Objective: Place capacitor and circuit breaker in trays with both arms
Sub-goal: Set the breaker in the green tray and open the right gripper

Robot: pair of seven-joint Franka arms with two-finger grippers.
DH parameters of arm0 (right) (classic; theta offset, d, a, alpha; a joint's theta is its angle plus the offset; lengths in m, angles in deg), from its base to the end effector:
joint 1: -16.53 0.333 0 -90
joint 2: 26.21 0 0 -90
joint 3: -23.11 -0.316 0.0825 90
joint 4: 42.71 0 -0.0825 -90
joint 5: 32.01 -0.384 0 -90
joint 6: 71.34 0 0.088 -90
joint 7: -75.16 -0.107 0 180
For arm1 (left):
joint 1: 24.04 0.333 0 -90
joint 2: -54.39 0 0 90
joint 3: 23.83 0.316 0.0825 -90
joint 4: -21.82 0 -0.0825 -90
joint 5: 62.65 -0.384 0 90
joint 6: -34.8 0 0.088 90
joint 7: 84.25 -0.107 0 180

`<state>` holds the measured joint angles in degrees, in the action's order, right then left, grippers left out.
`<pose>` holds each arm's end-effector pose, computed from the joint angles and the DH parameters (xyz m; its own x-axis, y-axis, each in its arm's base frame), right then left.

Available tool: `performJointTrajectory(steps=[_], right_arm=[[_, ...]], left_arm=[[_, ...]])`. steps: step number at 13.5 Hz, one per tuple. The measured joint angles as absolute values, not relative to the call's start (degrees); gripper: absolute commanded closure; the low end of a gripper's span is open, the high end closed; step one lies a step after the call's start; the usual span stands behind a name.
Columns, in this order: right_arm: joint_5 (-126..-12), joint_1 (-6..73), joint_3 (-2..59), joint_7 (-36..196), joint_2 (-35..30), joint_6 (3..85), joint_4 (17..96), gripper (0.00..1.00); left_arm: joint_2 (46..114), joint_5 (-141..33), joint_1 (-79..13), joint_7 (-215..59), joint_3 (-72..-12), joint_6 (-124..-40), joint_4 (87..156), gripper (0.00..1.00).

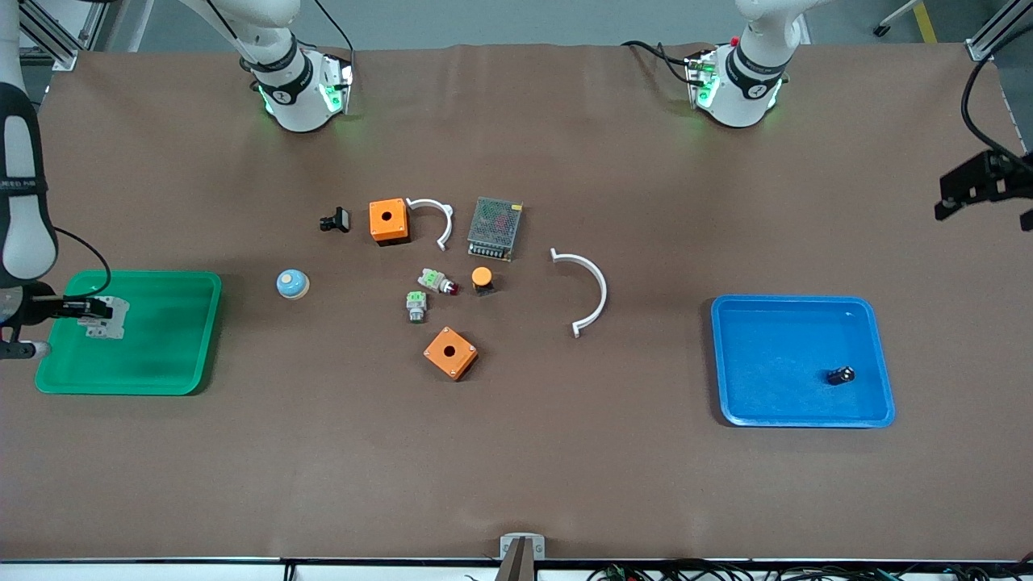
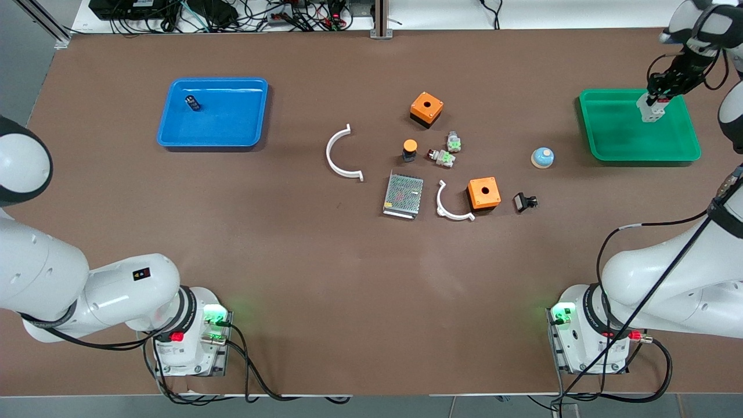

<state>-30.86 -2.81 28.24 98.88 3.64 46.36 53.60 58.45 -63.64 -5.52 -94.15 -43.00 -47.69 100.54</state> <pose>0.6017 -0.2686 0.2885 0.9874 0.0063 -0.1579 0.0059 -1.0000 -0.0031 0.5615 0.0039 0.6671 0.9836 -0.1801 -0.0001 -0.1801 -0.9836 0.0062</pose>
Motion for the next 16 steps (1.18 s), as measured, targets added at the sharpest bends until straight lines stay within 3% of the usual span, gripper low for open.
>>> performJointTrajectory(steps=[4, 8, 11, 12, 13, 16], right_arm=[[-30.84, -3.08, 28.19, 99.13, 7.61, 51.97, 53.90, 0.76], [-30.84, -4.09, 28.19, 99.19, 8.56, 55.07, 55.63, 0.73], [-30.84, -4.18, 28.18, 99.19, 8.68, 55.17, 56.11, 0.65], [-30.84, -4.18, 28.17, 99.19, 8.68, 55.17, 56.12, 0.45], [-30.84, -4.18, 28.17, 99.19, 8.68, 55.16, 56.12, 0.00], [-30.84, -4.18, 28.15, 99.21, 8.50, 54.88, 55.89, 0.00]], left_arm=[[52.61, -62.41, -18.65, -92.24, -31.39, -49.24, 109.05, 0.00], [45.27, -62.41, -22.84, -87.89, -28.74, -52.00, 117.41, 0.00], [43.68, -62.41, -23.53, -87.81, -26.90, -55.29, 120.51, 0.00], [43.70, -62.41, -23.53, -87.81, -26.73, -55.73, 120.81, 0.00], [43.72, -62.41, -23.54, -87.81, -26.70, -56.06, 121.01, 0.00], [44.14, -62.41, -24.07, -87.38, -26.81, -56.66, 120.91, 0.00]])
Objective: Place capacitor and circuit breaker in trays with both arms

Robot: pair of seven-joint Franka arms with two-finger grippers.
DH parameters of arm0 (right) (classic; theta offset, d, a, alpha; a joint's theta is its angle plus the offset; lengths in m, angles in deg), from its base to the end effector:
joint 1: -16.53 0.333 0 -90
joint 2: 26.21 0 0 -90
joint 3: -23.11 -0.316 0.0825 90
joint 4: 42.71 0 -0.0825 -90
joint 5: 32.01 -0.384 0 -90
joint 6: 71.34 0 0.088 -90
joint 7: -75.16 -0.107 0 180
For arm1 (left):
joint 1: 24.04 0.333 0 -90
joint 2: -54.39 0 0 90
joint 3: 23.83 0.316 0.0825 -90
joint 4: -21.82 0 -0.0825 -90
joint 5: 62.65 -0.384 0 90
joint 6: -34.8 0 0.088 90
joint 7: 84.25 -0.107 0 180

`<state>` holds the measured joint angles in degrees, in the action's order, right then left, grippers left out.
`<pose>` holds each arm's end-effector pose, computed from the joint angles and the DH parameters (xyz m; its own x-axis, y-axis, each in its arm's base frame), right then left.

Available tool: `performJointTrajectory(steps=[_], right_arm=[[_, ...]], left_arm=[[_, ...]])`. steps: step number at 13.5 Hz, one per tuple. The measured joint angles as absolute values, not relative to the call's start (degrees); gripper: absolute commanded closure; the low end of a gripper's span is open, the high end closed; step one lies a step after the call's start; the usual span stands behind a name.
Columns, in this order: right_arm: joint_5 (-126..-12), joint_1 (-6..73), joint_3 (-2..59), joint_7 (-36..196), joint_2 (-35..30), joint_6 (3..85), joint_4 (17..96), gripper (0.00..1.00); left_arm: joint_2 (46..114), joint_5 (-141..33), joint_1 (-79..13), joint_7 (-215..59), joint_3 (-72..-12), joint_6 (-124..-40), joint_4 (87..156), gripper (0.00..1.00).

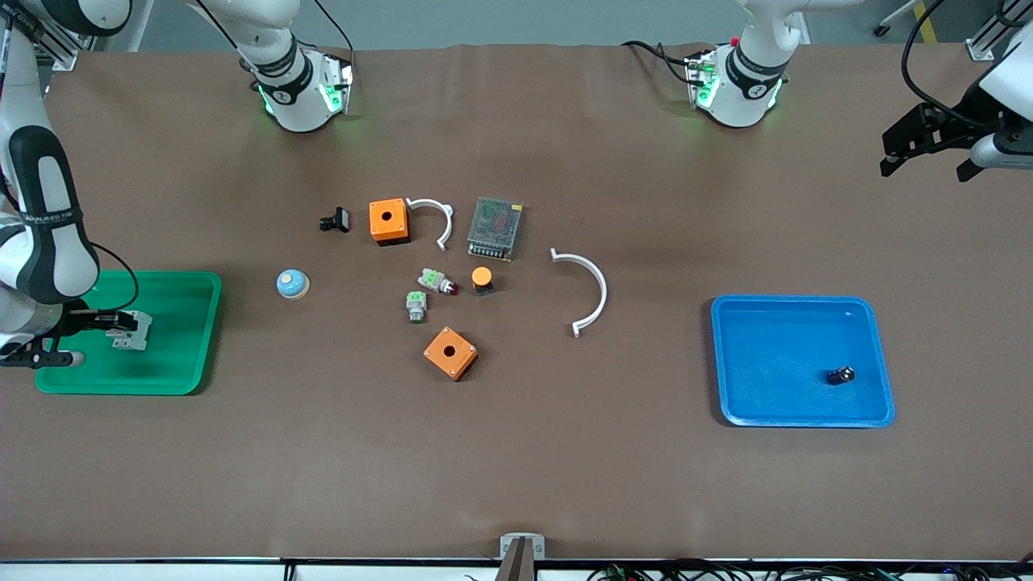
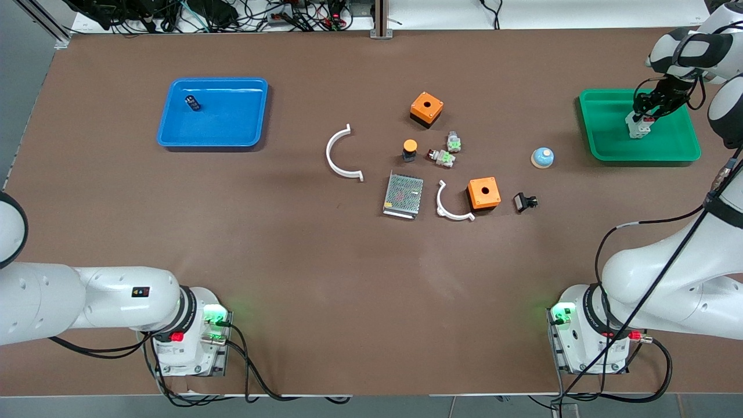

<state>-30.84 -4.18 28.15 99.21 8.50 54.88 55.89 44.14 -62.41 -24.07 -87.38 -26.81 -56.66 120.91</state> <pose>0.5946 -0.2821 0.2267 0.9904 -0.0047 -0.1380 -0.0034 -0.9999 0.0095 0.4992 -0.0292 0.6459 0.9933 -0.1064 0.0451 -0.1062 -0.9943 -0.0075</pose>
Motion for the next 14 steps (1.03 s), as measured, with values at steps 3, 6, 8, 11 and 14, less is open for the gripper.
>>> performJointTrajectory(steps=[3, 6, 8, 11, 14], right_arm=[[-30.84, -4.16, 27.89, 99.17, 4.75, 48.86, 54.52, 0.01], [-30.85, -2.99, 27.02, 96.94, -4.86, 37.43, 53.76, 0.01], [-30.92, -0.34, 26.56, 92.73, -11.47, 30.72, 54.15, 0.01], [-31.75, 5.39, 26.18, 85.50, -20.40, 27.68, 58.91, 0.01], [-31.86, 11.22, 25.97, 78.50, -27.17, 27.64, 63.94, 0.00]], left_arm=[[45.04, -62.41, -24.52, -86.11, -27.33, -57.11, 120.35, 0.00], [46.01, -62.41, -24.58, -85.02, -28.40, -57.25, 120.04, 0.00], [46.27, -62.41, -24.61, -83.52, -29.24, -57.25, 119.92, 0.00], [46.48, -62.41, -24.60, -81.35, -30.02, -57.23, 119.95, 0.00], [46.49, -62.41, -24.48, -81.26, -30.00, -57.24, 119.93, 0.00]])
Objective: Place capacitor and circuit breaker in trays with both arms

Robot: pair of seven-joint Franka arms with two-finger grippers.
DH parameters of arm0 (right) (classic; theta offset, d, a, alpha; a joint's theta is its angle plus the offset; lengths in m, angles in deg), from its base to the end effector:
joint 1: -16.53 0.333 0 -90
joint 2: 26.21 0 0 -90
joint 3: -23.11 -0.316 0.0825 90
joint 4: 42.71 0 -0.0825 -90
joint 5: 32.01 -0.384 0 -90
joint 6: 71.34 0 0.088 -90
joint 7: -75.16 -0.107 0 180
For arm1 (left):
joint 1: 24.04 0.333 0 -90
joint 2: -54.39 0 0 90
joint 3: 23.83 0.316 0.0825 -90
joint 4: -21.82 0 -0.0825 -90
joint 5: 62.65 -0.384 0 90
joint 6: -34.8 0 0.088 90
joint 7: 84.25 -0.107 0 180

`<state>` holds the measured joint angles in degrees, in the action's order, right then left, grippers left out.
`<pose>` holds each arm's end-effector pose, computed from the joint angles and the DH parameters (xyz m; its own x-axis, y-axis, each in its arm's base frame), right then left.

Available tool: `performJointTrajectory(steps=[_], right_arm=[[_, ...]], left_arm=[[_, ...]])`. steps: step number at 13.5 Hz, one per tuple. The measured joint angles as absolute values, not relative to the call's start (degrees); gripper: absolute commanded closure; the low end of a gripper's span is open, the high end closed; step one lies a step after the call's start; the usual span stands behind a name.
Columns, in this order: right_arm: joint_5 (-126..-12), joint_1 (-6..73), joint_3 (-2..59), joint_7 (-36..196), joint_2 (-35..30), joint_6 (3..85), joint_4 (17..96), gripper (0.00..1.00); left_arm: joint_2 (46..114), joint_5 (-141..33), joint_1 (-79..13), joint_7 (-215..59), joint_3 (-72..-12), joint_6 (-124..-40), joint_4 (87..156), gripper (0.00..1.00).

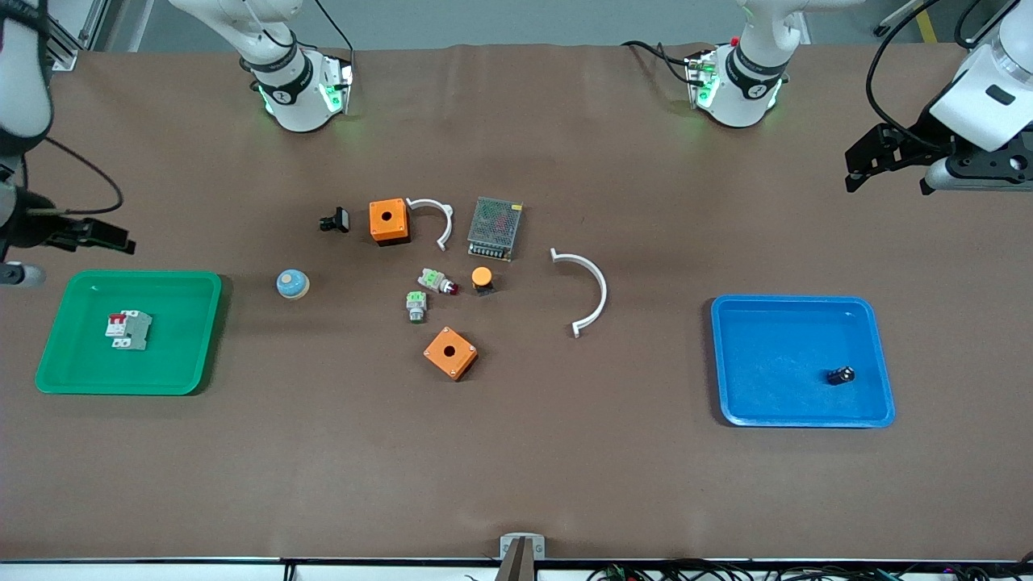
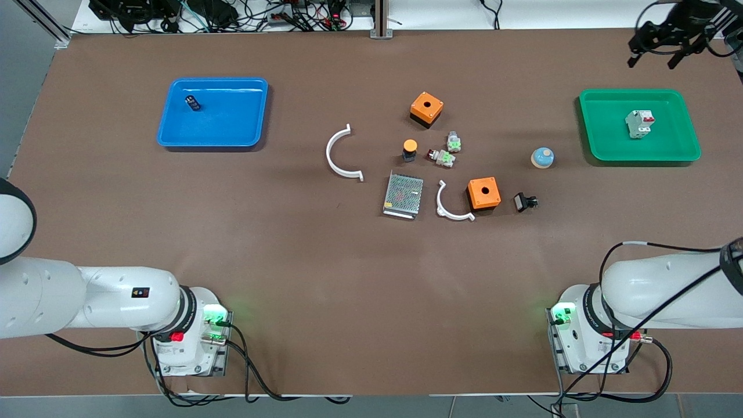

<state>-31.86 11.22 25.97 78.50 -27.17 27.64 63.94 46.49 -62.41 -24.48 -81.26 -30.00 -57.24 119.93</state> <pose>0.5385 -0.0777 0.5094 0.9897 -0.0827 -0.1168 -0.0839 -0.9965 -0.0051 0.5103 -0.0635 0.6339 0.9976 -0.0624 0.0317 -0.0621 -0.9980 -0.0089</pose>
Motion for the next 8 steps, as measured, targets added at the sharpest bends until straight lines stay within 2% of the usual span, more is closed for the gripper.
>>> performJointTrajectory(steps=[4, 8], right_arm=[[-31.86, 16.22, 25.88, 74.18, -31.11, 27.41, 63.98, 0.00], [-31.86, 16.37, 26.18, 74.17, -31.64, 25.94, 57.65, 0.00]], left_arm=[[46.53, -62.41, -24.51, -81.25, -30.02, -57.25, 119.50, 0.00], [47.38, -62.41, -24.52, -81.21, -30.05, -57.26, 119.11, 0.00]])
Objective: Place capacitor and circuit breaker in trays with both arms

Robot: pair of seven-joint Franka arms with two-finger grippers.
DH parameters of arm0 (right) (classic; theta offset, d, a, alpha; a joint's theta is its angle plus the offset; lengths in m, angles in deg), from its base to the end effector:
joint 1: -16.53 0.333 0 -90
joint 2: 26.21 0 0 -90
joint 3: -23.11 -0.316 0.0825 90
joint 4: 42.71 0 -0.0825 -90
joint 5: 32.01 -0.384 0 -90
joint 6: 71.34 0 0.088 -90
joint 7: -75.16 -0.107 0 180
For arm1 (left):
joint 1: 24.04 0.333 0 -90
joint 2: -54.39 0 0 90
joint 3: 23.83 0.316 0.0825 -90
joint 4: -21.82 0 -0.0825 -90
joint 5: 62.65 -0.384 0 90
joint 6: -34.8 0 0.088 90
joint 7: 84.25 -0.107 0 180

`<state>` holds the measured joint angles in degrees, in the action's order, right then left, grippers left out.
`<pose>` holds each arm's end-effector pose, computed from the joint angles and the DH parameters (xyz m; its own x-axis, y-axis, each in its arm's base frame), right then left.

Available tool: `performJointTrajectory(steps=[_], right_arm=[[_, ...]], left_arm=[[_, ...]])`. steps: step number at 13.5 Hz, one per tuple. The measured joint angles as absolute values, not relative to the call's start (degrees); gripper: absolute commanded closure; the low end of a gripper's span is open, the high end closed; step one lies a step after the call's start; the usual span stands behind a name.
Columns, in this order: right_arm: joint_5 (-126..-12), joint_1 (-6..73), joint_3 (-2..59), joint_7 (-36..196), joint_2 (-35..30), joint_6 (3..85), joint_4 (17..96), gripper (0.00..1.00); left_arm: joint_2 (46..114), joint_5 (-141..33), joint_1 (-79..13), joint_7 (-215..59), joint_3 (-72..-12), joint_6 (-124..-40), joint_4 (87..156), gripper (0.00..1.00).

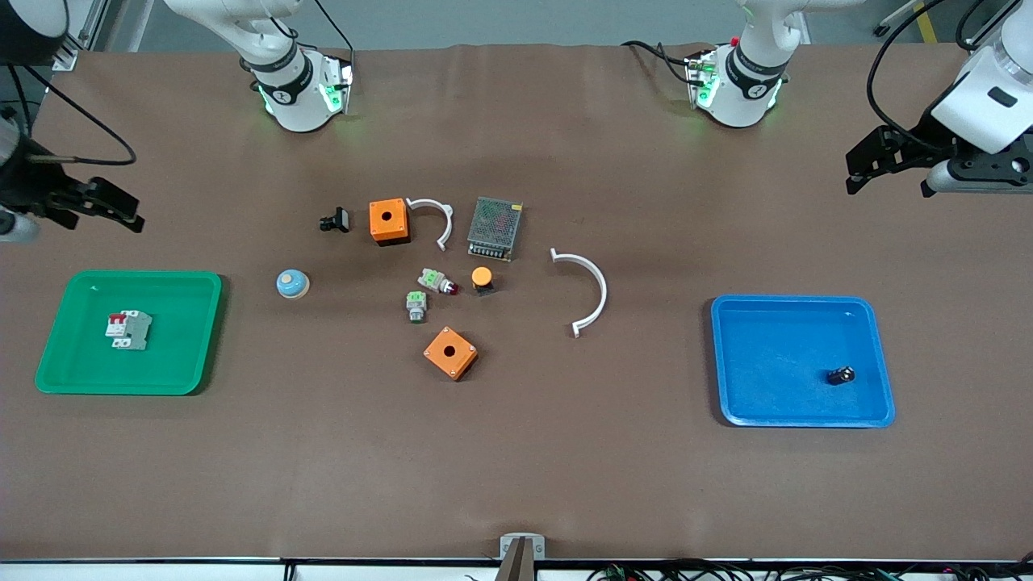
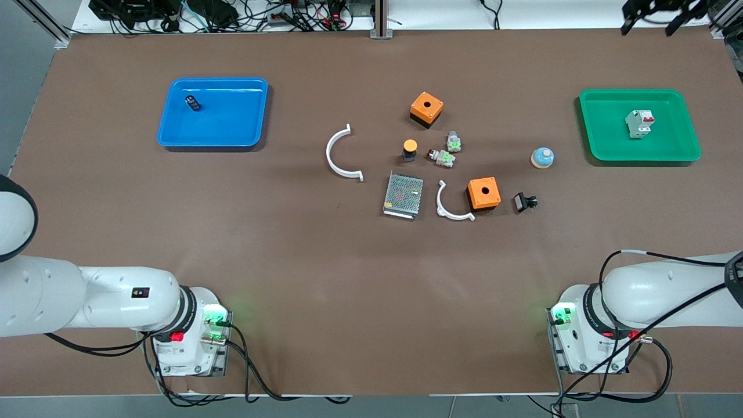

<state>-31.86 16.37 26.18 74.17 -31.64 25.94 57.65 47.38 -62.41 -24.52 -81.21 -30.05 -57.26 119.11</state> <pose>0.5333 -0.0316 0.6012 0.9965 -0.0732 0.0408 -0.0731 -0.9973 -0.0032 0.5152 -0.0645 0.6327 0.9975 -0.0632 0.0308 -0.0630 -0.9980 -0.0074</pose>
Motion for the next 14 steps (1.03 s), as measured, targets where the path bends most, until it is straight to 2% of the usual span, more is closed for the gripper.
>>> performJointTrajectory(steps=[14], right_arm=[[-31.86, 16.28, 26.85, 74.23, -25.73, 25.94, 47.70, 0.00]], left_arm=[[50.02, -62.41, -24.60, -81.19, -30.12, -57.29, 115.88, 0.00]])
